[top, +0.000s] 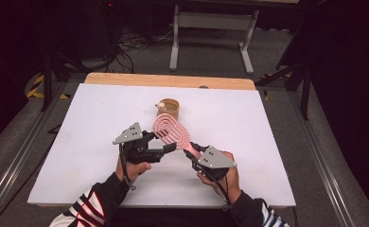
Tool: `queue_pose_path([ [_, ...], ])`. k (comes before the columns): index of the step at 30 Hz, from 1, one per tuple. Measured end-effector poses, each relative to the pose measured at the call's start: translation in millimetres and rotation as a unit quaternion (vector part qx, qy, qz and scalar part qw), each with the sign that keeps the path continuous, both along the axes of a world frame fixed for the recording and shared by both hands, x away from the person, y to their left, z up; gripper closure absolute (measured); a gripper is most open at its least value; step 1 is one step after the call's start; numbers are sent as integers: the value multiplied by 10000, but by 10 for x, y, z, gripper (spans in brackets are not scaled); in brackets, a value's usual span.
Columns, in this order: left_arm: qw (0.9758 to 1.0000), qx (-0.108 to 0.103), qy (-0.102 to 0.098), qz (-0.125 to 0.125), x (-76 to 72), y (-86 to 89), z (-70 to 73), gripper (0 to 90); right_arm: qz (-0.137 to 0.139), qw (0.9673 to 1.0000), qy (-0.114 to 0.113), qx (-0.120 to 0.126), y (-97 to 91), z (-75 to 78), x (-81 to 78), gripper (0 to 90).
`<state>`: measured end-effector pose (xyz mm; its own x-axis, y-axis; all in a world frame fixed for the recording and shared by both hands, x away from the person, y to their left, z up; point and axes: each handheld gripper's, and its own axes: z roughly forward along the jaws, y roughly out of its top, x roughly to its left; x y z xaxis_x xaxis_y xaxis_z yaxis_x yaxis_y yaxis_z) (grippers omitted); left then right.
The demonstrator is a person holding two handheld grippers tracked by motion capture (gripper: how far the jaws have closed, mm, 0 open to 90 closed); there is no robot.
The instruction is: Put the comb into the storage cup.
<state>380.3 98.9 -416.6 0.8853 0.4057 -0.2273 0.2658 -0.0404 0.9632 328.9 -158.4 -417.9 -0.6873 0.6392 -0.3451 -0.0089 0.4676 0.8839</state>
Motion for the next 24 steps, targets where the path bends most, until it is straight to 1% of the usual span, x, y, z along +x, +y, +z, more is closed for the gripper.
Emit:
queue_pose_path([
  [1, 9999, -97, 44, 46, -4, -10, -4, 410, -10, 10000, -21, -27, 9, -5, -1, 699],
  [3, 9998, -172, 84, 60, 1, -15, -2, 431, -35, 10000, -30, -34, 25, -15, -2, 699],
  [4, 9998, -170, 94, 94, 6, -21, 4, 436, -48, 10000, -44, -32, 30, -16, -3, 700],
  [6, 9995, -260, 137, 102, 9, -34, 11, 451, -129, 9998, -123, -89, 42, -15, -8, 700],
  [8, 9995, -280, 135, 83, 15, -59, 10, 471, -179, 9997, -98, -93, 48, -12, -8, 700],
  [9, 9996, -255, 66, 117, 12, -77, 8, 475, -236, 9996, -96, -145, 58, -10, -14, 700],
  [10, 9995, -286, 59, 128, 10, -84, 6, 476, -317, 9991, -136, -228, 71, -10, -25, 699],
  [11, 9993, -368, 87, 83, 14, -95, 3, 489, -355, 9990, -156, -242, 76, -12, -30, 699],
  [14, 9992, -403, 5, 85, 6, -124, 19, 519, -466, 9983, -194, -279, 80, -16, -31, 700],
  [18, 9988, -483, -88, 80, -5, -169, 52, 561, -541, 9980, -244, -223, 82, -17, -35, 697],
  [20, 9987, -503, -120, 18, -8, -176, 65, 582, -572, 9978, -273, -187, 75, -13, -38, 698],
  [22, 9986, -477, -239, -14, -24, -186, 89, 606, -569, 9979, -271, -171, 72, -12, -38, 695],
  [24, 9985, -445, -311, -23, -41, -201, 108, 624, -563, 9979, -301, -141, 72, -11, -41, 687],
])
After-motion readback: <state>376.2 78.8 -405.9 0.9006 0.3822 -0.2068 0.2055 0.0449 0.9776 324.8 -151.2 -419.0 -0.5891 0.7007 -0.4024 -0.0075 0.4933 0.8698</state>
